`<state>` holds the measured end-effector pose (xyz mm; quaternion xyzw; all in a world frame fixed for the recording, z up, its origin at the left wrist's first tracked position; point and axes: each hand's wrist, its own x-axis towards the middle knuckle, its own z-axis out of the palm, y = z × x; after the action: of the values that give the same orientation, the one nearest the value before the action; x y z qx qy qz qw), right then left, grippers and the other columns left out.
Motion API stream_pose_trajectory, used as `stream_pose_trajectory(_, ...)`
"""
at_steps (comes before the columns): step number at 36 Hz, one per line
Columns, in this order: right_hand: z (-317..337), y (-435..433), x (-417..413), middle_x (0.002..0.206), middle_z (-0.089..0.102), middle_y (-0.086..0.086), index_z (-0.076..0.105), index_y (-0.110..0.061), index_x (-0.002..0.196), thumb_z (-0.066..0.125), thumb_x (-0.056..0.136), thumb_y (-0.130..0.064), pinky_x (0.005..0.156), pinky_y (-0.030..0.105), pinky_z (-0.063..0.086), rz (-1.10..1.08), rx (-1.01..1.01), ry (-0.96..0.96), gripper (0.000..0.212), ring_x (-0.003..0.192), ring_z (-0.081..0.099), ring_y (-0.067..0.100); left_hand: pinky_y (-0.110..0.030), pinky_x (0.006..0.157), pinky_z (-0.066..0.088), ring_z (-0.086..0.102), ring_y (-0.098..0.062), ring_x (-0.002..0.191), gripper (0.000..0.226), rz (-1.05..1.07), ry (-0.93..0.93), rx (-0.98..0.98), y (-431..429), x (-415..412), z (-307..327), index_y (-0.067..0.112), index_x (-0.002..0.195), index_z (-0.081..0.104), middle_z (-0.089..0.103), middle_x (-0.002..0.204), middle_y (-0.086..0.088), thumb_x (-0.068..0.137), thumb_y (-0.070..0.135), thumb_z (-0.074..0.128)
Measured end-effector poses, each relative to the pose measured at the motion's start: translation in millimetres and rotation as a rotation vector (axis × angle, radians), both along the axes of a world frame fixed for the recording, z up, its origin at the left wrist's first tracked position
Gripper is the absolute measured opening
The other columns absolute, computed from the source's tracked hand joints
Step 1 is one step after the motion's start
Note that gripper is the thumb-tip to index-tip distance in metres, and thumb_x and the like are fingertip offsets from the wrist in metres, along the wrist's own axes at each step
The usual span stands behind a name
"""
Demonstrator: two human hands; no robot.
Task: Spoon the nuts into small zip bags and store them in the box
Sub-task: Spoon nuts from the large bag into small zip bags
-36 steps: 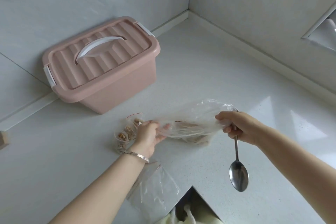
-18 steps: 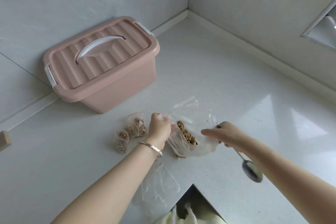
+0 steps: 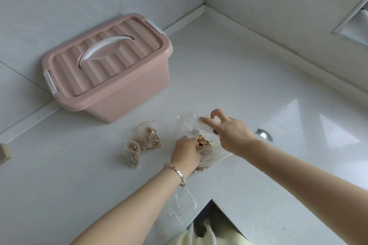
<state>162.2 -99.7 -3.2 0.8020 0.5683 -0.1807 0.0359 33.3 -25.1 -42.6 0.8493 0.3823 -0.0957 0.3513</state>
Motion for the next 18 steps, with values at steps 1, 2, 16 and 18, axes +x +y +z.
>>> stream_pose_trajectory(1, -2.2, 2.2, 0.6, 0.136, 0.024, 0.005, 0.016, -0.036, 0.143, 0.041, 0.088, 0.003, 0.047, 0.022, 0.039, 0.071, -0.066, -0.07, 0.073, 0.07, 0.052, 0.015, -0.029, 0.096, 0.042, 0.048, -0.025, 0.115, 0.031, -0.015, 0.02, 0.017, 0.0, -1.3, -1.0, 0.007, 0.117, 0.06, 0.051, 0.121, -0.011, 0.092, 0.007, 0.043)
stream_pose_trajectory(2, -5.4, 3.5, 1.2, 0.136, 0.022, 0.008, 0.016, -0.036, 0.143, 0.042, 0.09, 0.001, 0.051, 0.025, 0.043, 0.13, -0.131, -0.126, 0.071, 0.075, 0.054, 0.018, -0.033, 0.094, 0.044, 0.048, -0.027, 0.113, 0.031, -0.031, 0.041, 0.03, -0.1, -2.6, -1.6, 0.007, 0.115, 0.061, 0.053, 0.119, -0.011, 0.091, 0.006, 0.042)
stream_pose_trajectory(16, -33.2, -11.4, 11.8, 0.061, 0.046, -0.001, 0.045, -0.012, 0.058, 0.019, 0.091, -0.062, 0.052, 0.021, 0.036, 0.098, -0.321, 0.023, 0.066, 0.051, 0.042, 0.011, -0.034, 0.08, 0.049, 0.055, -0.026, 0.102, 0.041, 0.318, 0.105, 0.042, 2.2, -16.9, -6.6, 0.008, 0.109, 0.059, 0.049, 0.12, -0.006, 0.089, 0.041, 0.047)
stream_pose_trajectory(18, -38.7, -16.1, 10.9, 0.054, 0.04, -0.002, 0.035, -0.013, 0.052, 0.021, 0.095, -0.055, 0.049, 0.022, 0.035, -0.111, -0.245, 0.077, 0.062, 0.047, 0.039, 0.012, -0.028, 0.075, 0.046, 0.056, -0.022, 0.1, 0.046, 0.399, 0.034, 0.0, 0.1, -12.7, -6.8, 0.009, 0.12, 0.051, 0.044, 0.125, -0.004, 0.087, 0.04, 0.056)
